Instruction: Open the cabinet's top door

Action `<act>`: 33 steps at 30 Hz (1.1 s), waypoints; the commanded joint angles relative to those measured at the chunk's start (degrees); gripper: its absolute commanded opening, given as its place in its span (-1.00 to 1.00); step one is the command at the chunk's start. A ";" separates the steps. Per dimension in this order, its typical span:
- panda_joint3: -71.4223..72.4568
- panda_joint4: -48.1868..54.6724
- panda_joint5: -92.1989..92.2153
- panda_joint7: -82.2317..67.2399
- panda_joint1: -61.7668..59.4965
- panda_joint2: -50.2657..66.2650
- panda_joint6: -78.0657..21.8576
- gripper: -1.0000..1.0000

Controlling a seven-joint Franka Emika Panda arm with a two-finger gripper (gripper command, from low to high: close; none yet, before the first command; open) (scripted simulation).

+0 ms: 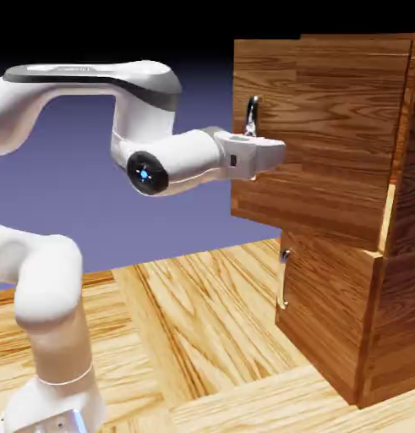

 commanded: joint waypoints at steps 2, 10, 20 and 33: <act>-3.92 0.06 -4.94 1.13 -0.31 -0.31 -4.66 -1.00; -20.14 5.36 -21.88 2.54 0.48 3.61 -24.60 -1.00; -40.38 21.01 -35.03 0.36 10.63 15.62 -49.28 -1.00; -67.03 41.82 -41.44 -2.43 35.33 26.49 -71.39 -1.00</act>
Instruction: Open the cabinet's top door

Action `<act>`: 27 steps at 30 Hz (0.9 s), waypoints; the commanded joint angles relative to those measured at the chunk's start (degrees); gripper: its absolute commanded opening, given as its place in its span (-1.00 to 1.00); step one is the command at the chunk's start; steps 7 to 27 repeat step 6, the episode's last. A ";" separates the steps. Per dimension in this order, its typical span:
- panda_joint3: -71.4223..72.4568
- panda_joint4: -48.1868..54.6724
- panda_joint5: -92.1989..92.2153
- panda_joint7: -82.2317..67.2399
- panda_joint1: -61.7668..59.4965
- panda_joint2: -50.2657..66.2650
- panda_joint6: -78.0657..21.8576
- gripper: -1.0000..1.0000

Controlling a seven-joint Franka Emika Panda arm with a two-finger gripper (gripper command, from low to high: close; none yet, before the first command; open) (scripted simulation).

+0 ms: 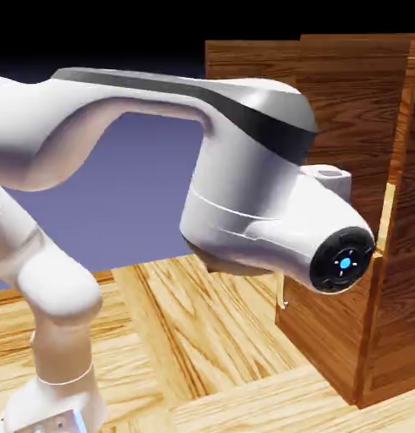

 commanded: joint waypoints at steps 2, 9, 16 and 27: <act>-3.63 2.42 -0.83 0.23 4.15 -0.10 -1.64 -1.00; -10.14 7.29 -2.92 1.40 12.46 -1.80 -4.30 -1.00; -10.14 7.29 -2.92 1.40 12.46 -1.80 -4.30 -1.00; -10.14 7.29 -2.92 1.40 12.46 -1.80 -4.30 -1.00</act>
